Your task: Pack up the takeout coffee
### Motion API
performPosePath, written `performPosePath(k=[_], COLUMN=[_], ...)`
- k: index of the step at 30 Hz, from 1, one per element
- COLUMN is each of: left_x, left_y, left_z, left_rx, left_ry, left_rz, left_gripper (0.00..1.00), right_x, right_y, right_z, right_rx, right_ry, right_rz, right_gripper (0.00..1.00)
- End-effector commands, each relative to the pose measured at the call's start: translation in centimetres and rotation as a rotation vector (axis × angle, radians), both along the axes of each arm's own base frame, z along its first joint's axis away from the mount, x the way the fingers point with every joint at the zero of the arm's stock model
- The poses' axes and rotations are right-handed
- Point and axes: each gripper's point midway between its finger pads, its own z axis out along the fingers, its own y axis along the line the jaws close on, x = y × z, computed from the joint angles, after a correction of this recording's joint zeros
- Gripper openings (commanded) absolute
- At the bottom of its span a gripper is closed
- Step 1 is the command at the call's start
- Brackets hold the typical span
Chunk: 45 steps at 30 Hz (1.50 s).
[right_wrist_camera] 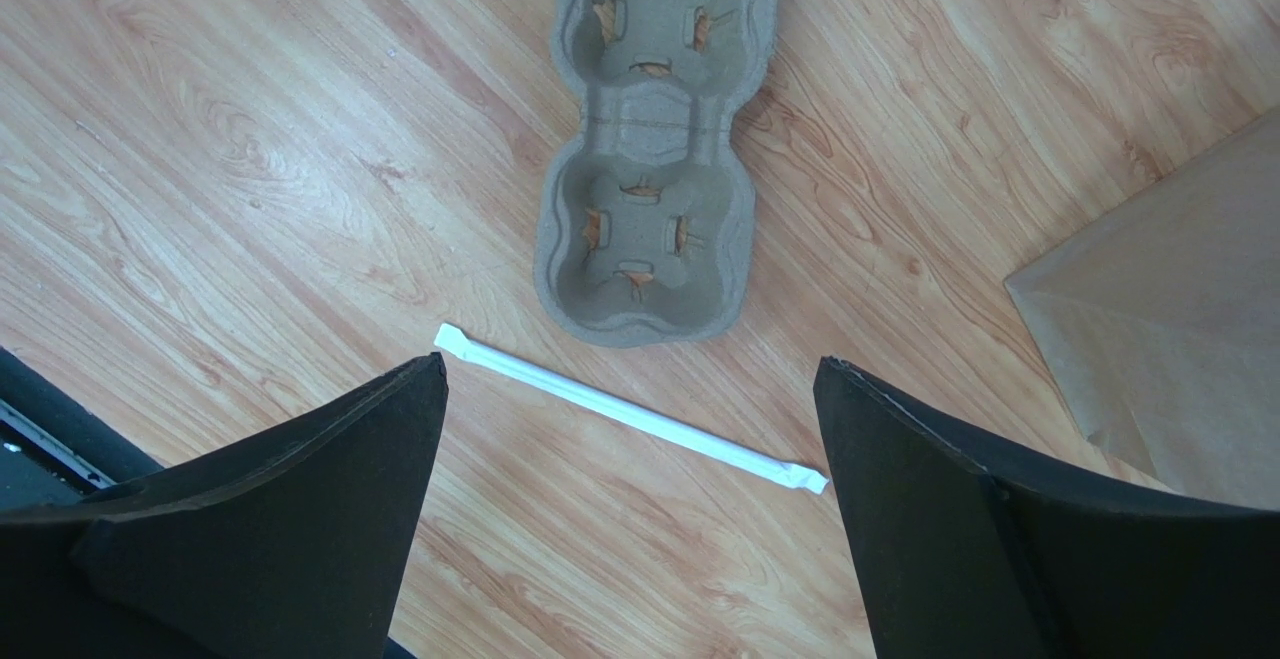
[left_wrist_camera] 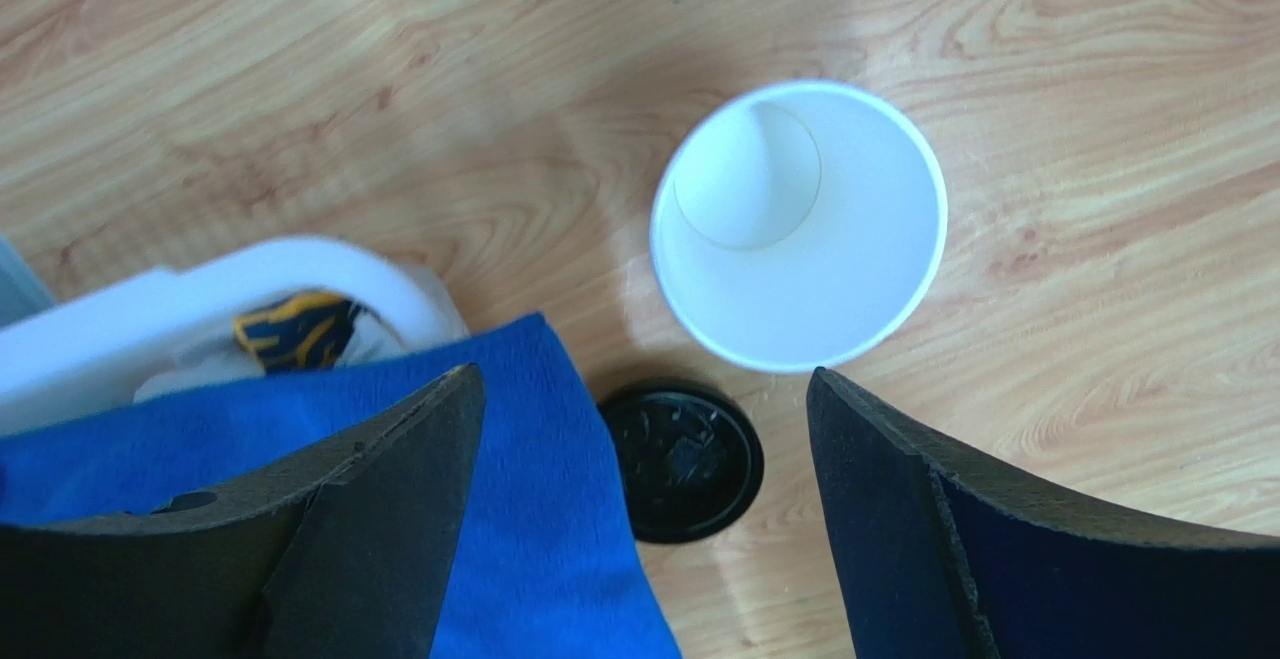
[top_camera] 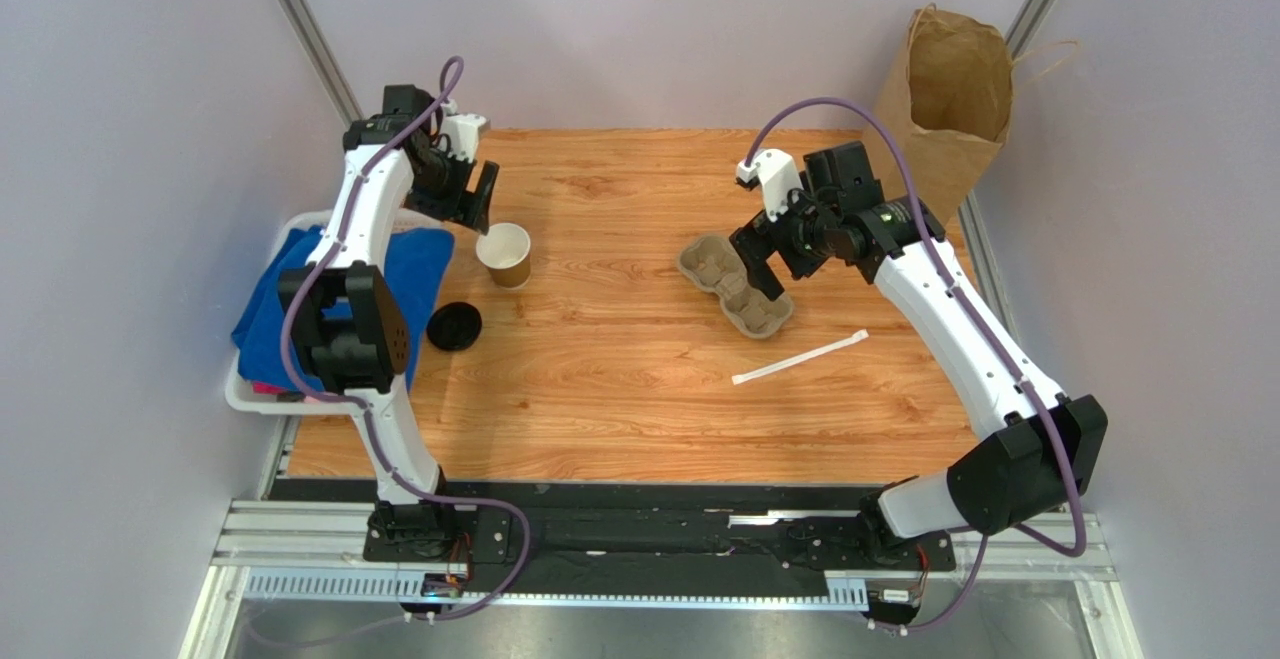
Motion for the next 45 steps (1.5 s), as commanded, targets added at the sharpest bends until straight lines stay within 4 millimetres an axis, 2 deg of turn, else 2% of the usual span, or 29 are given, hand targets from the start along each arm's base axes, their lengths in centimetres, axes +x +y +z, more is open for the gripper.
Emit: performPosePath(k=[1, 4, 8, 11, 13, 14, 16, 19, 20, 21, 22, 23, 24, 25, 27, 28, 30, 31, 34, 38, 45], left_x=[1.6, 2.2, 2.6, 2.9, 3.2, 3.1, 3.1, 2.3, 1.9, 1.3, 0.2, -0.5, -1.4, -2.9, -4.3, -6.2, -7.5, -8.9, -10.7, -11.9, -12.1], left_y=[-1.3, -1.9, -1.7, -2.1, -2.2, -2.5, -2.9, -4.7, -5.3, -7.0, -8.0, -8.9, -11.2, -12.0, -14.1, -16.0, -17.7, -19.0, -21.4, -24.0, -26.1], left_z=[0.5, -1.0, -3.2, -5.1, -6.0, -6.3, -6.6, -6.3, -5.7, -5.4, -5.9, -5.2, -5.2, -6.2, -5.6, -6.4, -6.2, -6.7, -6.7, -6.3, -6.4], left_rx=[-0.047, -0.034, -0.012, 0.036, 0.053, 0.051, 0.045, 0.002, -0.009, -0.027, -0.037, -0.040, -0.036, -0.030, -0.027, -0.026, -0.042, -0.038, -0.047, -0.047, -0.042], left_ry=[-0.017, 0.006, 0.041, 0.075, 0.086, 0.092, 0.100, 0.110, 0.104, 0.107, 0.134, 0.124, 0.120, 0.152, 0.125, 0.156, 0.149, 0.167, 0.168, 0.139, 0.117], left_rz=[-0.057, -0.089, -0.089, -0.101, -0.103, -0.110, -0.118, -0.142, -0.147, -0.174, -0.180, -0.193, -0.243, -0.255, -0.285, -0.333, -0.358, -0.393, -0.440, -0.483, -0.465], left_gripper=[0.82, 0.76, 0.59, 0.51, 0.49, 0.41, 0.35, 0.11, 0.07, 0.04, 0.00, 0.00, 0.00, 0.00, 0.00, 0.00, 0.00, 0.00, 0.00, 0.00, 0.02], right_x=[0.0, 0.0, 0.1, 0.2, 0.3, 0.3, 0.3, 0.1, 0.0, -0.1, -0.2, -0.4, -0.6, -0.7, -1.1, -1.1, -1.5, -1.6, -1.7, -1.9, -2.1], right_y=[-0.3, -0.6, -0.8, -0.9, -0.9, -0.9, -1.0, -1.1, -1.1, -1.1, -1.1, -1.2, -1.2, -1.3, -1.6, -1.6, -1.8, -1.9, -2.1, -2.3, -2.7], right_z=[0.9, 0.9, 1.0, 1.4, 2.3, 2.7, 3.5, 4.2, 4.0, 3.9, 4.0, 3.7, 3.6, 3.5, 2.9, 3.0, 2.8, 2.9, 2.8, 2.6, 2.5], right_rx=[-0.010, -0.023, -0.038, -0.049, -0.046, -0.043, -0.040, -0.040, -0.039, -0.038, -0.035, -0.037, -0.038, -0.038, -0.047, -0.046, -0.048, -0.046, -0.048, -0.057, -0.061], right_ry=[-0.007, -0.014, -0.015, -0.023, -0.038, -0.045, -0.061, -0.079, -0.077, -0.074, -0.078, -0.072, -0.069, -0.069, -0.058, -0.064, -0.061, -0.061, -0.063, -0.063, -0.065], right_rz=[-0.019, -0.021, -0.018, -0.022, -0.019, -0.019, -0.016, -0.012, -0.011, -0.011, -0.012, -0.013, -0.012, -0.013, -0.015, -0.016, -0.022, -0.025, -0.032, -0.036, -0.045], right_gripper=[1.00, 1.00, 1.00, 1.00, 1.00, 1.00, 1.00, 1.00, 1.00, 1.00, 1.00, 1.00, 1.00, 1.00, 1.00, 1.00, 1.00, 1.00, 1.00, 1.00, 1.00])
